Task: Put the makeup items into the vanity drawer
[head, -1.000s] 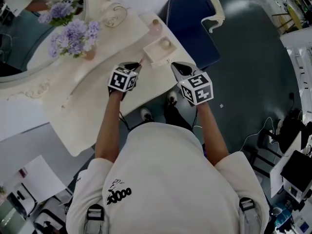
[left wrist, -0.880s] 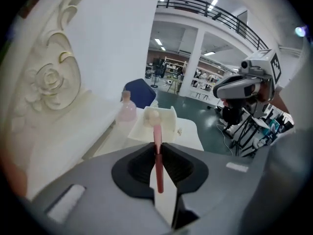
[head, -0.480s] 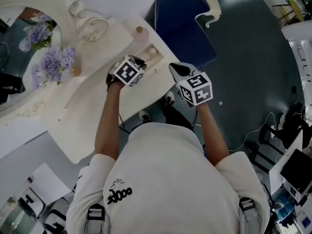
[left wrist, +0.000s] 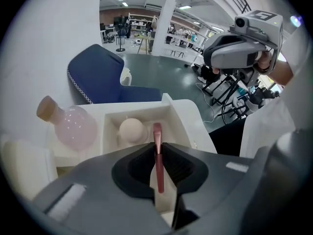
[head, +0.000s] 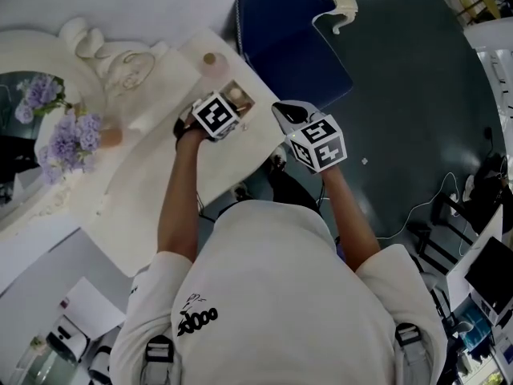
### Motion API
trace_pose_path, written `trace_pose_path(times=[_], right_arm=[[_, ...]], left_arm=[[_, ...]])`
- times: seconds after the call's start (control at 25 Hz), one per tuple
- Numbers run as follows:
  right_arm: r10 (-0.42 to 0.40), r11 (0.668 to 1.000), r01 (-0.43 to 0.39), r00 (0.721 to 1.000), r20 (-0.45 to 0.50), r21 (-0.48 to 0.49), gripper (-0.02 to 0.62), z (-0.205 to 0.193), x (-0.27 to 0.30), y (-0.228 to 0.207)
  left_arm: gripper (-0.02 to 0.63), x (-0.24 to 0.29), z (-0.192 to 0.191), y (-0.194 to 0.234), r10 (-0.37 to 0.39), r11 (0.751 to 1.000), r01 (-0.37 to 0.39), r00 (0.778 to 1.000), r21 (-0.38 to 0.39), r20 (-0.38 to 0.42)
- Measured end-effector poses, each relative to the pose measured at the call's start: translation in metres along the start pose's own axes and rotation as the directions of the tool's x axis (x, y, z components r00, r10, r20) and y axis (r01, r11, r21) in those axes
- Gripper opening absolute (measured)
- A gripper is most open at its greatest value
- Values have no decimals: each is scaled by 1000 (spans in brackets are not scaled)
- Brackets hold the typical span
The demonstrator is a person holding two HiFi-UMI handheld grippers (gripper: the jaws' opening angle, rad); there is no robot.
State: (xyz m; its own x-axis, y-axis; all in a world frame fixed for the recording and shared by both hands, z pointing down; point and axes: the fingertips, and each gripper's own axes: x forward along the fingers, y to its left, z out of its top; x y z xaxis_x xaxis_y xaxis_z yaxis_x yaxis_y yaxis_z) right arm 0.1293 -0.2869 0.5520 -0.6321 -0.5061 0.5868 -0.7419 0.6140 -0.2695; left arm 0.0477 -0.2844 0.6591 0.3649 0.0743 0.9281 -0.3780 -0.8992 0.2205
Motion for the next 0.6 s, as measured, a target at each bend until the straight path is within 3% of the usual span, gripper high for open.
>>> trace_pose_path(times=[0.28,0.44,0.6], right_arm=[[-16,1000,16,1000,-6,19,3,-6,0,-8],[-21,1000,21,1000,-2,19,3,-6,-3,-4],[-23,1000,23,1000,14,8,3,0,-2,4]], left_arm=[[79,9,-15,6,10,999,-13,996,-35,-93],[107,4,-4,1,-1,998,1,1000,-55,-7],[101,-20,-4,7,54,995,-46,996,-94,78]])
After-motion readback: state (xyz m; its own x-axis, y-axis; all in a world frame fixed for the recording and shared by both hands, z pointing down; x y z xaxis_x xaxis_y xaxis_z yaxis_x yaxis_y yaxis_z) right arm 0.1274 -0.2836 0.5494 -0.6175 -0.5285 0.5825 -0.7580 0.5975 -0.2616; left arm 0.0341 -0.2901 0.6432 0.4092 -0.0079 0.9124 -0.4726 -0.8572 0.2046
